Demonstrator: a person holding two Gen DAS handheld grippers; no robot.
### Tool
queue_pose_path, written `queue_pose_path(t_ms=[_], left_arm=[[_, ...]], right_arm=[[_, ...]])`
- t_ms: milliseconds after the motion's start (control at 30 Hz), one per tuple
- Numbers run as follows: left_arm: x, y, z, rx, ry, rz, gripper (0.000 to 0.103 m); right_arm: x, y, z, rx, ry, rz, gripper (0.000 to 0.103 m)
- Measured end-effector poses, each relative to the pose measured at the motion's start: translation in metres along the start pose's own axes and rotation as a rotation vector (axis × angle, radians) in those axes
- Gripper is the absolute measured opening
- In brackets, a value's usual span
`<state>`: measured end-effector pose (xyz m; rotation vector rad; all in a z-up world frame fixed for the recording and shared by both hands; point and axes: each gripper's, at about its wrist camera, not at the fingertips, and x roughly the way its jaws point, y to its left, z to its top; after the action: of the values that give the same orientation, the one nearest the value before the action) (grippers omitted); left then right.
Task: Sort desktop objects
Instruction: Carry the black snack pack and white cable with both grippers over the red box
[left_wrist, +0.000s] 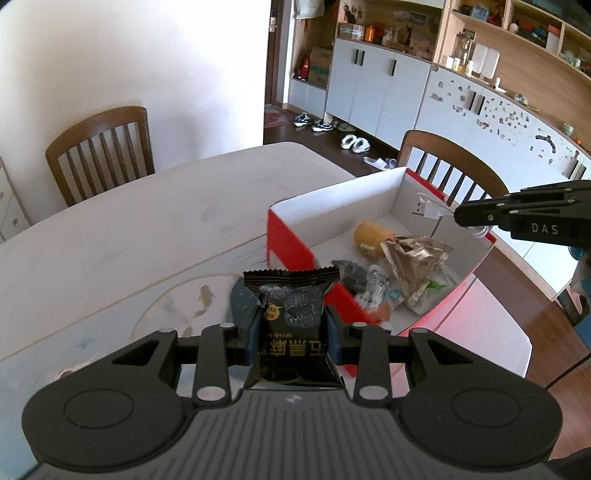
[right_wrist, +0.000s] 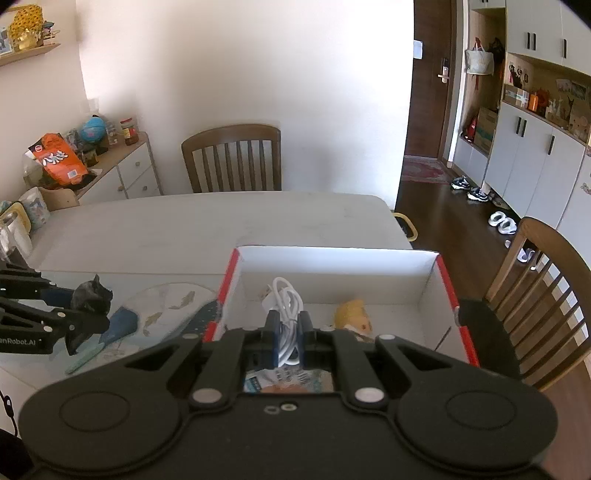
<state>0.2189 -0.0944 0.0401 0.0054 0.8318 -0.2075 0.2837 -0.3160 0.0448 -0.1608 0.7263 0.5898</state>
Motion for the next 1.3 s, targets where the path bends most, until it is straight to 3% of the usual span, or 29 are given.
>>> queue_pose_path(t_ms=[667, 1300], left_arm=[[0.062, -0.08, 0.04, 0.146, 0.052, -0.075, 0.033], [0.149, -0.111, 0.047, 0.281, 0.226, -0.073, 0.033]], right_arm=[[0.016, -0.057, -0.001, 0.012, 0.018, -0.032, 0.008], [0.081, -0.097, -0.012, 0.068, 0.111, -0.103, 0.008]])
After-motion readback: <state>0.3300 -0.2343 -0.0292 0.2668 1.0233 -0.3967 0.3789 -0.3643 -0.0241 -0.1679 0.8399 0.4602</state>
